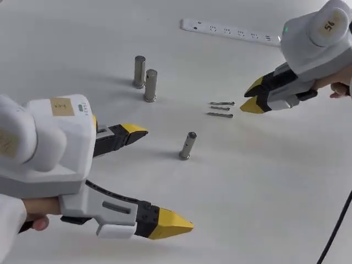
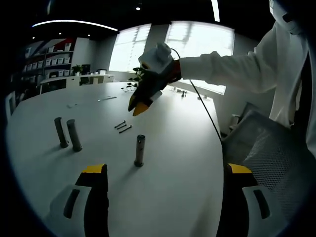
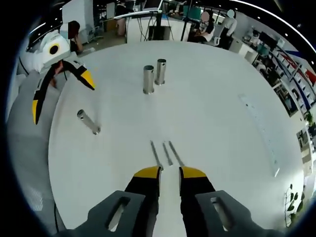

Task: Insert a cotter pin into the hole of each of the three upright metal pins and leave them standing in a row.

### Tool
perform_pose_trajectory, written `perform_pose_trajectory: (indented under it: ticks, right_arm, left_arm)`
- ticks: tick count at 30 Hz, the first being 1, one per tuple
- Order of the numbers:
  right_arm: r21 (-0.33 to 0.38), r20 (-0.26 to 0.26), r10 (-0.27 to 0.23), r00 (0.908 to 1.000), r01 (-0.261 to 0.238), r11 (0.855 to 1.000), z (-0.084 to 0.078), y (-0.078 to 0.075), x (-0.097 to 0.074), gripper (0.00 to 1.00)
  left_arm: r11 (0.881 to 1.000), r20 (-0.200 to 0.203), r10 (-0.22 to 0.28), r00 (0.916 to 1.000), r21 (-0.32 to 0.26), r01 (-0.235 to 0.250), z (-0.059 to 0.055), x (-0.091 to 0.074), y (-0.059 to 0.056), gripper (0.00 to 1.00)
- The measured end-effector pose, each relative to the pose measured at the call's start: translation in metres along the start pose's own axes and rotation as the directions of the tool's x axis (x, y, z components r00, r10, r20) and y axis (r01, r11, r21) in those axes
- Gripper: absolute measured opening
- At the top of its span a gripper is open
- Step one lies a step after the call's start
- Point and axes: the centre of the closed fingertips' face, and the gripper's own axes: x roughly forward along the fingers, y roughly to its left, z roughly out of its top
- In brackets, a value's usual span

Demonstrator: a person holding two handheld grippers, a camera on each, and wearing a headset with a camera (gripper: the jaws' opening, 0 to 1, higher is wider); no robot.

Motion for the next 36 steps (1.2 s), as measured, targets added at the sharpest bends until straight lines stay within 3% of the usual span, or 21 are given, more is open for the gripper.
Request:
perform_pose_trajectory:
  ticks: [11,17,20,22,29,36]
  right_arm:
    - [-0.057,-0.073,0.089,0.9933,-0.093,0.994,-0.003,0.007,0.029,0.04]
    - [-0.063,-0.084,0.095,0.9919,-0.101,0.993,-0.001,0.009,0.036,0.04]
    - [-0.107,-0.129,0.089,0.9877,-0.103,0.989,-0.006,0.009,0.039,0.04]
    - [-0.101,-0.109,0.095,0.9895,-0.106,0.989,0.000,0.012,0.039,0.01]
    - [-0.130,-0.135,0.083,0.9874,-0.101,0.986,0.000,0.018,0.038,0.00]
    - [-0.135,-0.137,0.055,0.9891,-0.073,0.988,-0.003,0.016,0.038,0.00]
  left_arm:
    - [1.000,0.015,0.005,0.9999,-0.010,-0.005,0.001,0.000,0.003,0.97]
    - [1.000,0.020,0.006,0.9998,-0.012,-0.005,0.002,0.000,0.004,0.97]
    - [1.000,0.019,0.004,0.9998,-0.013,-0.004,0.001,0.001,0.003,0.97]
    - [1.000,0.021,0.004,0.9998,-0.016,-0.004,0.001,0.001,0.003,0.97]
    - [1.000,0.029,0.004,0.9996,-0.020,-0.003,0.001,0.001,0.002,0.96]
    - [1.000,0.013,0.013,0.9998,-0.027,-0.013,-0.002,0.001,0.003,0.95]
